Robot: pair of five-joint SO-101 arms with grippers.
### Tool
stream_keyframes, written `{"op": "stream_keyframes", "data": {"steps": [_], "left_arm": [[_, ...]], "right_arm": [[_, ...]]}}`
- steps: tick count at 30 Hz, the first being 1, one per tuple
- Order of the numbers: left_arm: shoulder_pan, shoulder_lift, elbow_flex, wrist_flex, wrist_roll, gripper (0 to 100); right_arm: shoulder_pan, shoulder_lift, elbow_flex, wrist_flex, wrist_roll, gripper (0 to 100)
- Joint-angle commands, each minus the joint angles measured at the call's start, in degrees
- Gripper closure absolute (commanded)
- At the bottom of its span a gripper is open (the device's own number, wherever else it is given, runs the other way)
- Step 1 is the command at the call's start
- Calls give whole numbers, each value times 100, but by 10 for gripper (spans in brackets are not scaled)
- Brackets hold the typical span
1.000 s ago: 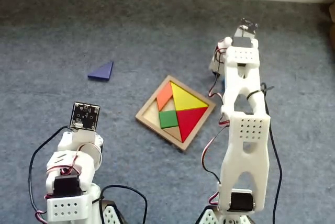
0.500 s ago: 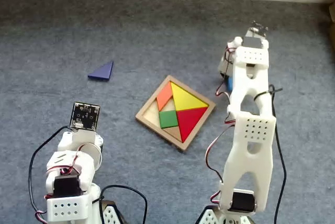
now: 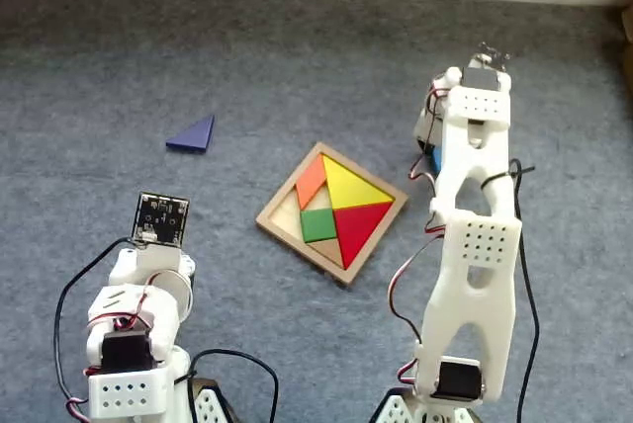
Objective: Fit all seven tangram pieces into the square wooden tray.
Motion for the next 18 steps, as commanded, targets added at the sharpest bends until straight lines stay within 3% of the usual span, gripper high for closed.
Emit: {"op": "stream_keyframes", "data": {"steps": [1,7,18], "left_arm": [[-84,-171,-40,-62,-62,992],[-84,-171,-40,-62,-62,992],[-84,-171,-40,-79,-62,992]], "right_arm": [[-154,-189,-796,734,431,857],[-259,-180,-1745,1147,1081,857],[-611,-796,-1349,1174,2110,857]]}}
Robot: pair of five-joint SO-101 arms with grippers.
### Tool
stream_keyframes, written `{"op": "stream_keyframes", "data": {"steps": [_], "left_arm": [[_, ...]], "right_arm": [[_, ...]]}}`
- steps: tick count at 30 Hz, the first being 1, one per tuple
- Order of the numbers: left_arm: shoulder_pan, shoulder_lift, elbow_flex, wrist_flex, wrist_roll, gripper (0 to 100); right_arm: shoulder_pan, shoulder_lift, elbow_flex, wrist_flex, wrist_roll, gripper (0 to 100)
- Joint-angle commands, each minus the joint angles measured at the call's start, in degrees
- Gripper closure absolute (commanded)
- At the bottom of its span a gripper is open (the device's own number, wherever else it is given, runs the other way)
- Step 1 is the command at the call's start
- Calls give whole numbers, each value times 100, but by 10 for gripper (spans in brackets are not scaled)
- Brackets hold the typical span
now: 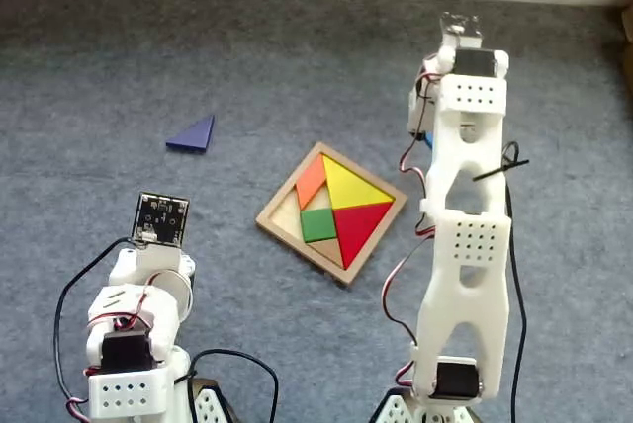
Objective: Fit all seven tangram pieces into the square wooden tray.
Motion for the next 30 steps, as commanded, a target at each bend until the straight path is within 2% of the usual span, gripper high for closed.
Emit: {"op": "stream_keyframes", "data": {"steps": [1,8,13,18,30], "left_arm": [[-84,-171,-40,-79,-62,992],[-84,-171,-40,-79,-62,992],[-84,-171,-40,-70,-202,992],[-84,-171,66,-88,-492,992],[-84,-171,101,-97,-492,992]], "right_arm": [[-295,-954,365,119,290,857],[-1015,-2800,3099,75,967,857],[-1552,-3363,4453,75,1749,857],[-1824,-3371,4629,66,2778,857],[-2255,-3371,4646,66,5574,857]]}}
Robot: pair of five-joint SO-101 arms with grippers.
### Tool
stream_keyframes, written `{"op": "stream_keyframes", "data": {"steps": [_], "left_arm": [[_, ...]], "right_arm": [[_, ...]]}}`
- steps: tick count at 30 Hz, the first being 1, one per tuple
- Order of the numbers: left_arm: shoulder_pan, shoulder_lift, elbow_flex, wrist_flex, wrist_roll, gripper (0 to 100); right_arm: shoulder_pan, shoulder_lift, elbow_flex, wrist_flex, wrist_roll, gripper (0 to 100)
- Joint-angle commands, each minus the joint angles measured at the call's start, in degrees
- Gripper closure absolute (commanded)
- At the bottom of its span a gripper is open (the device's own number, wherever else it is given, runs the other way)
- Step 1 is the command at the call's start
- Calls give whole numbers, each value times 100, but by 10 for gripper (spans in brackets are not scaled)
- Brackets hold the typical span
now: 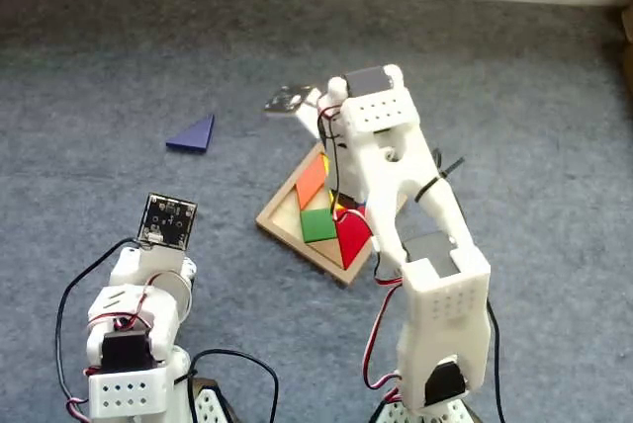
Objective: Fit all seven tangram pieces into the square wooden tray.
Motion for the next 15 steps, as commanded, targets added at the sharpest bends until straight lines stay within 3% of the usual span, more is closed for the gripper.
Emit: {"op": "stream_keyframes", "data": {"steps": [1,8,15], "left_arm": [[-84,-171,22,-97,-62,992],[-84,-171,22,-97,-62,992],[-84,-171,31,-97,-62,992]], "right_arm": [[-189,-444,-22,4,826,857],[-382,-435,-13,-514,1749,857],[-769,-382,110,-681,1829,854]]}}
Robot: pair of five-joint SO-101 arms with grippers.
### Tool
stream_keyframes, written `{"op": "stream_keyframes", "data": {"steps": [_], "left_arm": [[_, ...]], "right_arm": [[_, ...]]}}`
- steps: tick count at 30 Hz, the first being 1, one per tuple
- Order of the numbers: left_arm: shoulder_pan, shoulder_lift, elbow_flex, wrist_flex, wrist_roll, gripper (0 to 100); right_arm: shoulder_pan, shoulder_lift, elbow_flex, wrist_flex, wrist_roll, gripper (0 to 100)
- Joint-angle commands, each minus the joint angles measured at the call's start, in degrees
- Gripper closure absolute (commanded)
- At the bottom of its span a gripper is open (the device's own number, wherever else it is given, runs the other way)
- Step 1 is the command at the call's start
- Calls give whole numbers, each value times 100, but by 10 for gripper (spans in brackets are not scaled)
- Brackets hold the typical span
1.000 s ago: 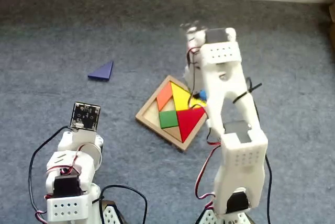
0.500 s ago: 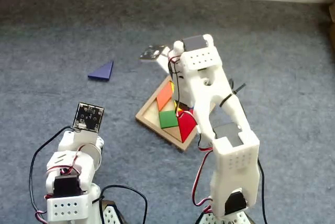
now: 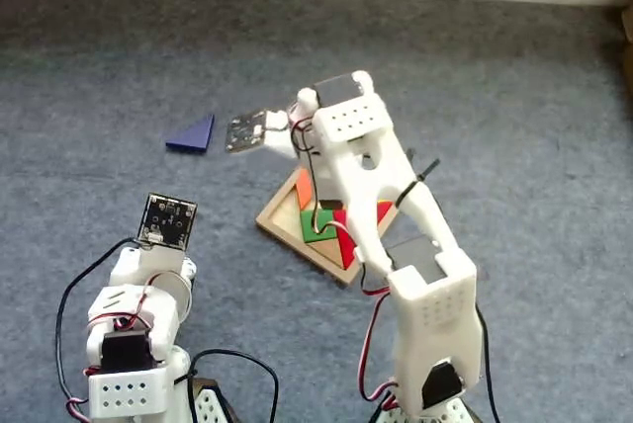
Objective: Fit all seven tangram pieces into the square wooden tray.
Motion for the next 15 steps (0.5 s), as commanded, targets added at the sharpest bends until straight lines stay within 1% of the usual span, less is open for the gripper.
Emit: {"op": "stream_keyframes", "data": {"steps": [1,9,15], "left_arm": [[-84,-171,31,-97,-62,992],[-84,-171,31,-97,-62,992],[-84,-171,31,-97,-62,992]], "right_arm": [[-163,-347,163,-374,79,854],[-154,-154,927,-1534,88,846],[-127,-127,998,-1587,88,712]]}}
